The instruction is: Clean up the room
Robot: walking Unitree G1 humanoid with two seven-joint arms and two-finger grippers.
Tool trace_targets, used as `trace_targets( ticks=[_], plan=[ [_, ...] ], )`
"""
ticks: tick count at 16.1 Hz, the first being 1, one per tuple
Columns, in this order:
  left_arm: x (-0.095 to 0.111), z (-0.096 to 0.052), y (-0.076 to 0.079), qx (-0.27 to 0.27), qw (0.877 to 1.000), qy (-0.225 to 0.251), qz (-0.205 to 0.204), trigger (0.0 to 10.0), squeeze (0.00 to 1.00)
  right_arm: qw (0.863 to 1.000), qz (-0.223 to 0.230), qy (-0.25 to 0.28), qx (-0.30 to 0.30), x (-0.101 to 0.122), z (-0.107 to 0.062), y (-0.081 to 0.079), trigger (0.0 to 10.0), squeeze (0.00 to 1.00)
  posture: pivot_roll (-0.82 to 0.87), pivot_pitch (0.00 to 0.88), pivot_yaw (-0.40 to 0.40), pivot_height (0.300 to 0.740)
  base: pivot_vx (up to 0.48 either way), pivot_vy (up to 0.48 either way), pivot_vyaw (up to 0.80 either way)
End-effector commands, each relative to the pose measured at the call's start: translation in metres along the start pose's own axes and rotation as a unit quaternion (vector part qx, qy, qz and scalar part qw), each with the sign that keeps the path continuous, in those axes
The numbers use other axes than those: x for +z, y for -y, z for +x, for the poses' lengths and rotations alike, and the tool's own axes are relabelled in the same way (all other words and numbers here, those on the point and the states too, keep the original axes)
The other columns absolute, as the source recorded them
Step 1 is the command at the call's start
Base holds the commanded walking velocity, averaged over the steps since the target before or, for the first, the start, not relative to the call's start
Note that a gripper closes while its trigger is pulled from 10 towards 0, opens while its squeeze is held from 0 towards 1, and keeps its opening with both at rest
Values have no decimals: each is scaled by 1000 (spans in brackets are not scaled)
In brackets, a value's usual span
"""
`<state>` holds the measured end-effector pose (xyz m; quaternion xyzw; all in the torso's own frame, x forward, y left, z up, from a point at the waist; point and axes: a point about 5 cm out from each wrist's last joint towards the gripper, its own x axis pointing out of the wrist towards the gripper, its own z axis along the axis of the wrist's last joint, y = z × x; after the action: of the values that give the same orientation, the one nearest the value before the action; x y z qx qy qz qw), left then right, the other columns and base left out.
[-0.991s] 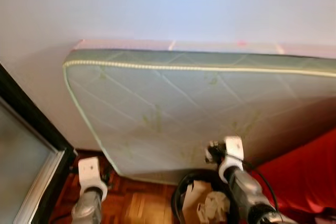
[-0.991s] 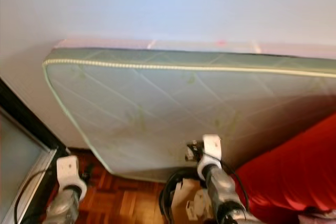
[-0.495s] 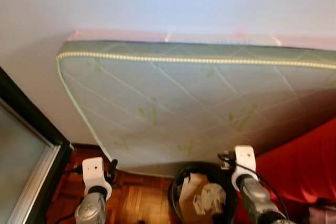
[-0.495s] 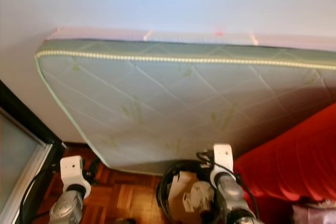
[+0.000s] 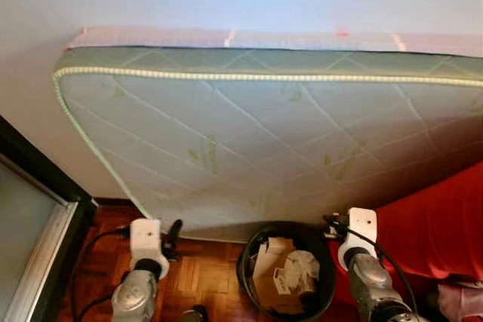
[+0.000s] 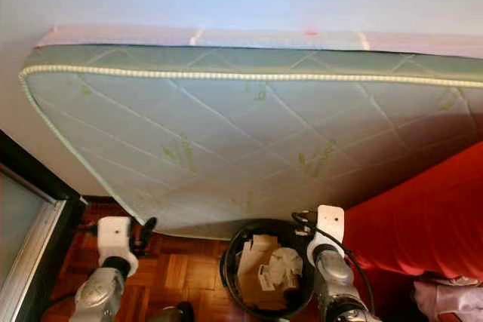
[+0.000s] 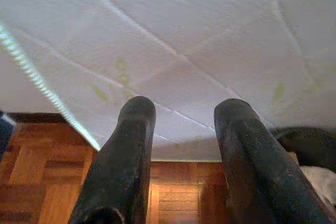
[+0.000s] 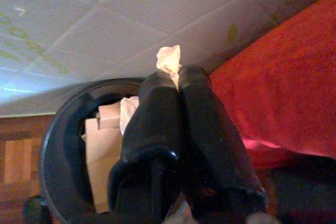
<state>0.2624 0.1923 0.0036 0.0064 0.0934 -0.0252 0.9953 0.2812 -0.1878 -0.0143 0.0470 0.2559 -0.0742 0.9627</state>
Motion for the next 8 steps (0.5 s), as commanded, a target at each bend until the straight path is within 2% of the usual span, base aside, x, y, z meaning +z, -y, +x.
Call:
trace_targets(
  ticks=[1, 2, 7, 8],
  plan=[
    [-6, -5, -2, -2, 1000, -12, 7, 10000, 0, 1000, 11, -5, -1, -5, -2, 0, 10000, 0, 178, 248, -26, 740, 0, 0, 0],
    [-4, -4, 0, -5, 1000, -9, 7, 10000, 0, 1000, -7, -3, 0, -4, -2, -1, 10000, 0, 173, 251, -25, 740, 0, 0, 0],
    [-2, -3, 1, -9, 1000, -5, 6, 10000, 0, 1000, -2, -7, -6, -7, -2, 3, 10000, 0, 170, 249, -27, 740, 0, 0, 0],
    [-2, -2, 2, -9, 1000, -6, 6, 10000, 0, 1000, 0, -10, -4, -8, -3, 3, 10000, 337, 168, 248, -26, 740, 0, 0, 0]
  ],
)
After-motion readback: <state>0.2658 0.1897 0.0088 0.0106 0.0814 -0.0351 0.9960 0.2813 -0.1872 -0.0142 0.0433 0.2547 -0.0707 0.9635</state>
